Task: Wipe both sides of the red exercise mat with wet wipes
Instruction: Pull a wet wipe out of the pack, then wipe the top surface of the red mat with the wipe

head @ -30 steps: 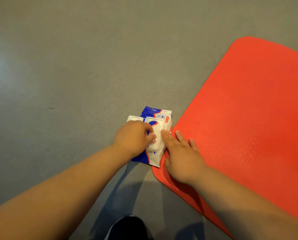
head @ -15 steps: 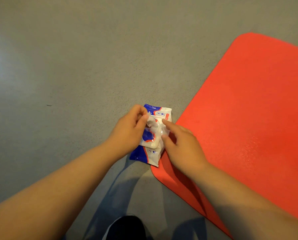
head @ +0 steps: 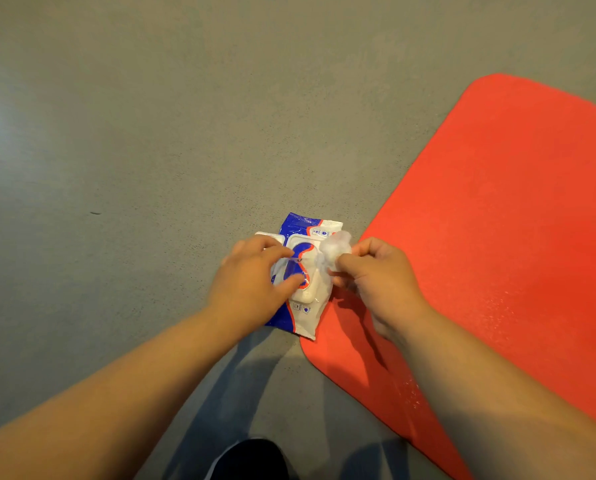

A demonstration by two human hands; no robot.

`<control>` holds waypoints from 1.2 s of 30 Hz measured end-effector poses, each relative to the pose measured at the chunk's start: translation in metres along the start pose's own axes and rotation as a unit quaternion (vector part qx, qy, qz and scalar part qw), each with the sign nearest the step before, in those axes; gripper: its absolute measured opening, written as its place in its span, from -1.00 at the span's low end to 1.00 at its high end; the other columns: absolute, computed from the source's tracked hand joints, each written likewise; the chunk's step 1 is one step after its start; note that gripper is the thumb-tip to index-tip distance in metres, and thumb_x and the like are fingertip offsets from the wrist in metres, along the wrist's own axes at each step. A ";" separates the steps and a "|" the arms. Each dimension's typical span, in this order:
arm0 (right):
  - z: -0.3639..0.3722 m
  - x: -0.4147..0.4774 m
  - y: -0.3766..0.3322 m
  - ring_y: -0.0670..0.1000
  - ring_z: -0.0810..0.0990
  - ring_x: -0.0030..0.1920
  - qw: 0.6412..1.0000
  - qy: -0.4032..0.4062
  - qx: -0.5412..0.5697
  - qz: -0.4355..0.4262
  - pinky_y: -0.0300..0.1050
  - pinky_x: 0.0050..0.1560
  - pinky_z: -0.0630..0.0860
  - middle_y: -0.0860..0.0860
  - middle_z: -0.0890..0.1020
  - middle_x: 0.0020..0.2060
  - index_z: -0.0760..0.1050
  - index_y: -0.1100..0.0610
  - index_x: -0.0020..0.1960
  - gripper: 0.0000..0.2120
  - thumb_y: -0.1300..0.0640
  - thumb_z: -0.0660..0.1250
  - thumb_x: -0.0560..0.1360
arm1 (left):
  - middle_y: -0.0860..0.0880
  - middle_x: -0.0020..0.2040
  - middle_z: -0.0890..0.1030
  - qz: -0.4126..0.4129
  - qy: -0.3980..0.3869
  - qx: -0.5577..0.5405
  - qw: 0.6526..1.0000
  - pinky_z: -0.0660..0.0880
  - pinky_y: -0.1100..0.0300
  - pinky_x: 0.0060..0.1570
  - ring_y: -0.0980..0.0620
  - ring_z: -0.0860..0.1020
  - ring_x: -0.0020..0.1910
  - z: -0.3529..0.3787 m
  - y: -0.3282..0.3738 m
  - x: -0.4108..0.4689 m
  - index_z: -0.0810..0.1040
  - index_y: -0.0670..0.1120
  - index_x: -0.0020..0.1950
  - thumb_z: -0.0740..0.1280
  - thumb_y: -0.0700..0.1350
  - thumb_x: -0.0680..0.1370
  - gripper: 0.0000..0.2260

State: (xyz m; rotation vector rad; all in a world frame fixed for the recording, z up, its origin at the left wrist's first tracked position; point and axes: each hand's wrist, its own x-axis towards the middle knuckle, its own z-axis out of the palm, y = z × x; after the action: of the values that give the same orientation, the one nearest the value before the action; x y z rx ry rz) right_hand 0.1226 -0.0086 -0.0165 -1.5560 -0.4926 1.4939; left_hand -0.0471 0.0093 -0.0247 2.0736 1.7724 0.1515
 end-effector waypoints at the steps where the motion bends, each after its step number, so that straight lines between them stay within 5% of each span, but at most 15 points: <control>1: -0.001 0.001 0.001 -0.06 0.49 -0.55 1.000 0.003 -0.014 -0.004 -0.21 -0.46 0.37 0.00 0.50 -0.52 0.38 0.11 -0.30 -0.71 0.47 0.26 0.40 | 0.04 0.25 0.44 -0.016 0.005 0.007 1.000 0.40 0.09 0.14 0.00 0.42 0.21 0.003 -0.002 -0.002 0.50 0.08 0.29 0.43 0.14 0.44 -0.55; 5: -0.004 0.002 0.013 -0.04 0.48 -0.41 0.994 0.012 -0.099 -0.036 -0.11 -0.34 0.44 -0.01 0.55 -0.39 0.56 0.05 -0.21 -0.77 0.37 0.31 0.43 | -0.12 0.50 0.19 -0.186 0.016 -0.052 0.981 0.30 -0.11 0.34 -0.18 0.25 0.43 0.009 -0.006 0.012 0.08 0.08 0.53 0.47 0.27 0.32 -0.09; 8: -0.002 -0.001 0.021 -0.08 0.51 -0.36 0.995 -0.024 -0.094 -0.005 -0.19 -0.29 0.49 -0.05 0.57 -0.41 0.59 0.07 -0.26 -0.74 0.39 0.29 0.46 | -0.10 0.43 0.37 -0.219 -0.015 -0.116 0.969 0.42 -0.08 0.25 -0.15 0.40 0.35 0.006 -0.005 0.031 0.01 0.08 0.54 0.52 0.26 0.27 0.02; 13: -0.005 0.000 0.022 -0.13 0.60 -0.40 0.998 -0.009 0.018 0.053 -0.31 -0.36 0.56 0.03 0.64 -0.34 0.57 0.14 -0.14 -0.73 0.42 0.18 0.51 | 0.12 0.07 0.53 -0.061 0.070 -0.119 0.989 0.49 0.12 -0.07 0.05 0.55 -0.02 -0.002 0.022 0.027 0.25 0.11 0.45 0.47 0.03 0.43 -0.34; 15: -0.013 0.006 0.026 -0.11 0.55 -0.40 0.999 0.048 -0.019 0.017 -0.24 -0.35 0.52 0.01 0.64 -0.35 0.63 0.13 -0.12 -0.78 0.35 0.25 0.50 | 0.11 0.10 0.57 0.024 0.029 -0.079 0.996 0.51 0.11 0.00 0.05 0.55 0.04 0.007 0.033 0.005 0.39 0.07 0.37 0.32 0.10 0.52 -0.57; 17: -0.026 0.011 0.029 -0.14 0.50 -0.39 0.987 0.101 -0.115 -0.044 -0.19 -0.29 0.45 -0.07 0.64 -0.37 0.67 0.08 -0.16 -0.91 0.16 0.38 0.46 | -0.02 0.24 0.57 0.136 0.026 0.042 0.989 0.53 0.01 0.11 -0.06 0.56 0.17 0.028 0.025 -0.018 0.53 -0.01 0.28 0.17 0.13 0.52 -0.59; 20: -0.040 0.012 0.035 -0.08 0.55 -0.26 0.941 0.132 -0.275 -0.143 -0.15 -0.16 0.44 -0.06 0.64 -0.28 0.67 0.05 -0.15 -0.84 -0.03 0.43 0.44 | -0.03 0.42 0.43 0.201 0.002 0.177 0.963 0.41 -0.13 0.23 -0.04 0.45 0.35 0.047 -0.012 -0.023 0.47 -0.03 0.37 0.16 0.00 0.49 -0.55; 24: -0.041 0.008 0.049 0.10 0.54 -0.15 0.839 0.067 -0.482 -0.242 -0.06 -0.07 0.39 0.08 0.61 -0.21 0.67 0.13 -0.11 -0.87 0.08 0.38 0.49 | -0.11 0.44 0.39 0.187 0.002 0.178 0.966 0.27 -0.19 0.31 -0.16 0.39 0.39 0.031 -0.038 -0.017 0.41 -0.07 0.42 0.09 0.03 0.55 -0.53; 28: -0.039 -0.021 0.077 0.15 0.56 -0.20 0.768 -0.076 -0.558 -0.305 -0.08 -0.19 0.52 0.10 0.56 -0.23 0.65 0.18 -0.16 -0.82 0.18 0.27 0.45 | -0.09 0.08 0.59 0.209 -0.020 0.138 0.968 0.58 0.07 -0.14 -0.06 0.58 -0.05 0.024 -0.047 -0.050 0.47 -0.03 0.24 0.15 0.08 0.51 -0.64; 31: -0.035 -0.046 0.093 0.10 0.58 -0.23 0.688 -0.225 -0.606 -0.330 -0.12 -0.32 0.53 0.03 0.53 -0.27 0.62 0.12 -0.21 -0.82 0.10 0.26 0.42 | 0.02 -0.13 0.56 0.203 -0.125 0.065 0.969 0.45 0.29 -0.40 0.08 0.55 -0.29 0.033 -0.048 -0.072 0.45 0.05 0.14 0.13 0.06 0.51 -0.74; 33: -0.036 -0.020 0.080 0.14 0.57 -0.23 0.718 -0.166 -0.591 -0.330 -0.10 -0.26 0.51 0.09 0.56 -0.26 0.62 0.15 -0.22 -0.72 0.06 0.19 0.47 | 0.02 -0.15 0.56 0.178 -0.152 0.043 0.971 0.39 0.30 -0.38 0.08 0.54 -0.30 0.039 -0.045 -0.071 0.50 0.03 0.09 0.14 0.06 0.48 -0.73; 36: -0.040 0.036 0.039 0.22 0.56 -0.14 0.800 0.075 -0.535 -0.262 -0.05 -0.10 0.39 0.19 0.56 -0.16 0.66 0.22 -0.10 -0.80 0.21 0.26 0.49 | -0.02 -0.09 0.57 0.191 -0.139 0.068 0.969 0.46 0.20 -0.30 0.01 0.56 -0.24 0.045 -0.042 -0.057 0.53 -0.03 0.12 0.09 0.07 0.47 -0.64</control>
State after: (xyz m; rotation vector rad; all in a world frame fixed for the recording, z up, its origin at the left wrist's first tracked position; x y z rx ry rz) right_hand 0.1559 -0.0139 -0.0742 -2.0621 -1.7183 0.5937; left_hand -0.0809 -0.0521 -0.0712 2.3814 1.2410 -0.1523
